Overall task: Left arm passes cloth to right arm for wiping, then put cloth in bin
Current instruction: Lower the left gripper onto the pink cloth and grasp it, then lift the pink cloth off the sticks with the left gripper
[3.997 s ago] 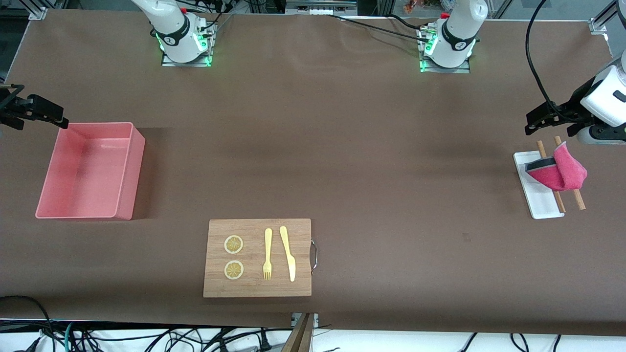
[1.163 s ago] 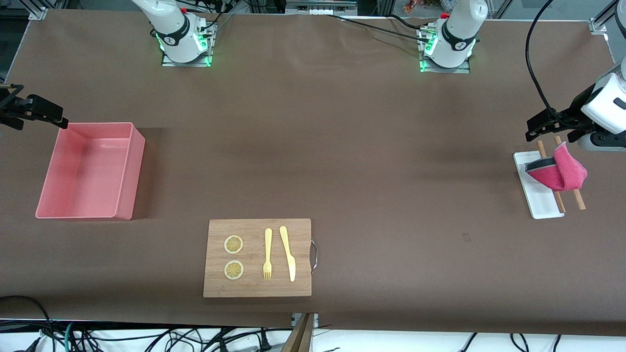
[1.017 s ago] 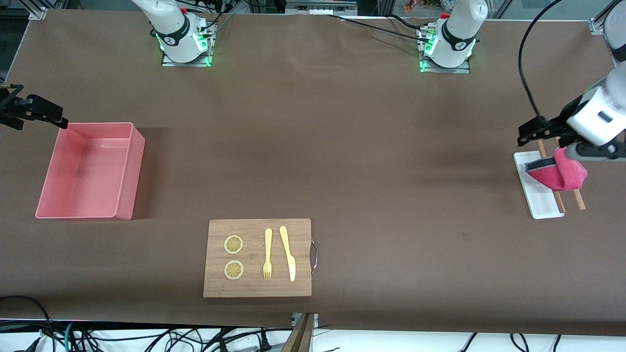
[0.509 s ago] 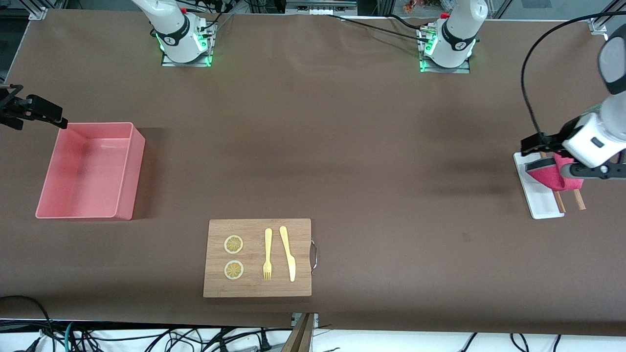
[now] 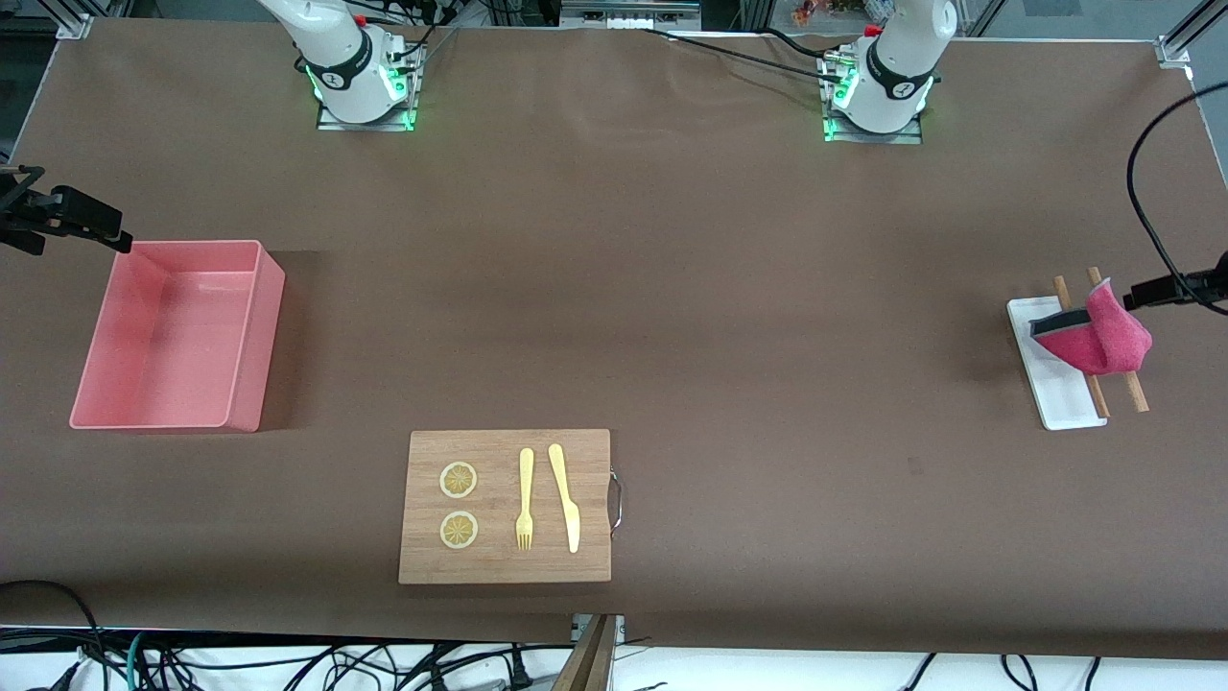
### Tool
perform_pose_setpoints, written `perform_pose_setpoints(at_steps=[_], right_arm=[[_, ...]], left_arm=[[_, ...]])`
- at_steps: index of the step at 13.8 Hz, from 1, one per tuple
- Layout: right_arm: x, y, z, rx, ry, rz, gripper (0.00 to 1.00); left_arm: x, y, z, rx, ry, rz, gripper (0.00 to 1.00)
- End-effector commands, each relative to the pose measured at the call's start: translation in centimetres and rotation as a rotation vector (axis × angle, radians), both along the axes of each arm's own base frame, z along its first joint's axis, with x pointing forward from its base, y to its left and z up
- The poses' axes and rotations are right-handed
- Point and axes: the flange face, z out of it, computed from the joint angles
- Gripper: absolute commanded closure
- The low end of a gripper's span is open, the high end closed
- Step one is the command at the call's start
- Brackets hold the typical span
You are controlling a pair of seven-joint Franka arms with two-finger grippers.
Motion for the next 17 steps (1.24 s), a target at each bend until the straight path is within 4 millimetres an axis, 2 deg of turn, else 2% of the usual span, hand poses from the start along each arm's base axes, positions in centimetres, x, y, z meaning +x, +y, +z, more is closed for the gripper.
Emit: perform_pose_setpoints(at_steps=[1,2,5,9,11,13,14,16,17], right_arm=[[0.0,-0.1,0.4,0.01,-0.008,-0.008,0.0],[0.0,-0.1,0.4,0.008,-0.008,-0.01,0.0],[0.0,-0.2,0.4,0.01,-0.008,-0.012,0.0],[0.0,-0.1,0.4,0.008,-0.008,-0.01,0.0],[0.0,-0.1,0.5,0.01,-0.01,-0.01,0.0],[0.0,-0.2,0.4,0.01,-0.008,-0.01,0.0],[0.0,-0.3,0.4,0.01,-0.008,-0.012,0.0],[0.0,-0.2,0.4,0.008,-0.008,-0.01,0.0],[0.0,-0.3,0.4,0.01,-0.008,-0.012,0.0]], left_arm=[[1.4,2.6,-5.8,0.005,0.005,-0.041,0.0],[1.6,2.9,-7.6,0.001,0.015,-0.039,0.0],[1.6,3.2,-11.1,-0.016,0.057,-0.032,0.0],[1.3,4.0,-11.9,-0.019,0.07,-0.024,0.01],[1.3,4.1,-11.9,-0.019,0.071,-0.033,0.35],[1.1,4.6,-12.3,-0.02,0.076,-0.03,0.58],[1.0,4.7,-12.5,-0.022,0.079,-0.03,0.67],[0.8,5.2,-12.5,-0.003,0.088,-0.043,0.7],[0.9,5.2,-12.4,-0.001,0.088,-0.046,0.77]])
